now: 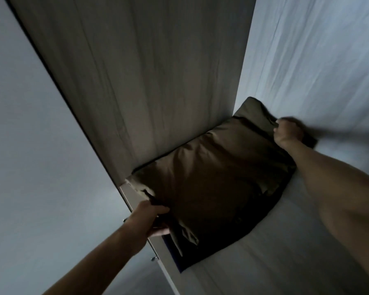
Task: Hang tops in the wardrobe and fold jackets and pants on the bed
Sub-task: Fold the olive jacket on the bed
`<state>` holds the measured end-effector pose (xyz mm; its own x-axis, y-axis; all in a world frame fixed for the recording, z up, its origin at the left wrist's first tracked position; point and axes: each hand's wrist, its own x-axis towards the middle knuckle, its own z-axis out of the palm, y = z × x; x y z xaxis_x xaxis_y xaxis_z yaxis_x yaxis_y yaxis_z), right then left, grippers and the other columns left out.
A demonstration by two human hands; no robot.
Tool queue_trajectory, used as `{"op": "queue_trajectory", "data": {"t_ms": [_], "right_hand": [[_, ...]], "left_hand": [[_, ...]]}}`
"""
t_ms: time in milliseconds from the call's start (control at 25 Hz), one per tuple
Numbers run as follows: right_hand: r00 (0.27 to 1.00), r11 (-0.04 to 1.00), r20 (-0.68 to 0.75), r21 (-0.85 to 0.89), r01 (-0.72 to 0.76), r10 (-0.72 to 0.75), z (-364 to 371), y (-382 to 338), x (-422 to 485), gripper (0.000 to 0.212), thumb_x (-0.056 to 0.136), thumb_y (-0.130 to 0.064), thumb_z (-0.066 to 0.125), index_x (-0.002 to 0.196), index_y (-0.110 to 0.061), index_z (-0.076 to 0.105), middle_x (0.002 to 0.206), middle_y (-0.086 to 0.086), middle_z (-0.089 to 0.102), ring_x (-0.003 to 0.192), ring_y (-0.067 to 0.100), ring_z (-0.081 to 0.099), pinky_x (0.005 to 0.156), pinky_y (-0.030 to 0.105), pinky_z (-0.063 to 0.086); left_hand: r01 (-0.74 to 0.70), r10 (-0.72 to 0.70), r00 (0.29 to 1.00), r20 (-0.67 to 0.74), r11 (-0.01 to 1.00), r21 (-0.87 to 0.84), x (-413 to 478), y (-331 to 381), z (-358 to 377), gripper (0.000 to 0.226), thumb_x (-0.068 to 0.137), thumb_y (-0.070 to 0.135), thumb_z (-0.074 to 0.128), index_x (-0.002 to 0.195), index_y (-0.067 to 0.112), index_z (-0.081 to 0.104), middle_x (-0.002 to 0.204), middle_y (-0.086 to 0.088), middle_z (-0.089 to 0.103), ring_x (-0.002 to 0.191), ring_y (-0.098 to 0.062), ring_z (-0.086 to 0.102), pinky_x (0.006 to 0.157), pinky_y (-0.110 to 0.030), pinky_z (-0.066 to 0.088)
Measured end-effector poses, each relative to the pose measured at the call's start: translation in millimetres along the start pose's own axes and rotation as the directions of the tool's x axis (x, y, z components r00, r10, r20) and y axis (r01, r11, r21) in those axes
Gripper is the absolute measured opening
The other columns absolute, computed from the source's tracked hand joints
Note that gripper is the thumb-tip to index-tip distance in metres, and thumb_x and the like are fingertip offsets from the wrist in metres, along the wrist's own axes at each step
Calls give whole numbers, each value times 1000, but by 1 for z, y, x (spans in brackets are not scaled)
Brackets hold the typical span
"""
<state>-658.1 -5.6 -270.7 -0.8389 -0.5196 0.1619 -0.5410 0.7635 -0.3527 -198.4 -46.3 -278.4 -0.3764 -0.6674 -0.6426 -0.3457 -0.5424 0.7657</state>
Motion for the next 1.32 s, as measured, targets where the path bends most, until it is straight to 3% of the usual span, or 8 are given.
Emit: {"op": "queue_trajectory", "data": {"t_ms": [240, 400, 640, 880, 1040, 1120, 1240, 1320], "right_hand": [[990, 996, -109, -1, 95, -94, 11, -6, -10, 45, 91, -9, 58, 134, -8, 46, 133, 23, 53, 120, 43, 52, 95, 50, 44], [997, 994, -7, -76, 82, -83, 7, -13, -5, 44, 101, -37, 47, 136, -11, 50, 128, 26, 57, 119, 45, 54, 95, 48, 43], [991, 965, 131, 256, -63, 29, 12, 2, 20, 56, 99, -39, 50, 146, -8, 43, 149, 20, 44, 137, 38, 40, 113, 41, 32], [990, 891, 129, 453, -11, -54, 29, -5, 27, 52, 100, -31, 52, 143, -3, 45, 149, 17, 44, 138, 29, 41, 113, 33, 29], [983, 976, 183, -213, 33, 7, 32, -23, 25, 53, 99, -40, 50, 139, -5, 49, 140, 22, 49, 128, 38, 49, 103, 44, 40], [974, 901, 24, -375, 217, -225, 31, -52, 19, 51, 94, -30, 59, 135, -1, 47, 135, 22, 49, 122, 39, 50, 96, 47, 45], [880, 863, 53, -174, 474, -472, 43, -91, 24, 58, 96, -43, 52, 143, -10, 41, 147, 19, 38, 135, 38, 35, 109, 48, 32], [925, 932, 225, -126, 340, -307, 69, -100, 31, 70, 96, -62, 37, 151, -18, 30, 157, 17, 26, 144, 37, 21, 116, 47, 19]], "left_hand": [[-24, 41, 988, -151, 994, 111, 0, 11, -1, 13, 90, 7, 61, 101, 0, 62, 87, -17, 64, 66, -23, 59, 42, -20, 45], [-134, 92, 958, -273, 981, -142, 11, 23, 5, 7, 92, 12, 63, 95, 5, 64, 88, -12, 66, 75, -25, 61, 61, -26, 48], [-348, 230, 851, -472, 920, -178, 36, 12, -2, 21, 92, 8, 59, 111, 14, 56, 112, -16, 65, 100, -36, 63, 88, -55, 54], [-411, 299, 763, -573, 909, -73, 38, -2, -7, 29, 93, 7, 59, 119, 13, 47, 121, -12, 59, 108, -30, 58, 94, -52, 51], [-189, 186, 811, -555, 981, 52, 54, -2, -19, 39, 85, 14, 67, 115, 0, 47, 114, -24, 58, 99, -40, 61, 86, -58, 54], [-168, 264, 752, -604, 963, 212, 53, 4, -19, 62, 80, 15, 74, 129, -3, 41, 132, -23, 43, 119, -41, 48, 100, -54, 45], [-272, 658, 556, -507, 721, 637, 47, 30, -6, 84, 84, 32, 73, 148, 5, 26, 154, -17, 22, 141, -37, 22, 115, -49, 25], [-268, 774, 595, -217, 445, 854, 64, 37, 12, 85, 92, 59, 52, 154, 14, 16, 160, -18, 12, 148, -35, 10, 119, -49, 10]]}}
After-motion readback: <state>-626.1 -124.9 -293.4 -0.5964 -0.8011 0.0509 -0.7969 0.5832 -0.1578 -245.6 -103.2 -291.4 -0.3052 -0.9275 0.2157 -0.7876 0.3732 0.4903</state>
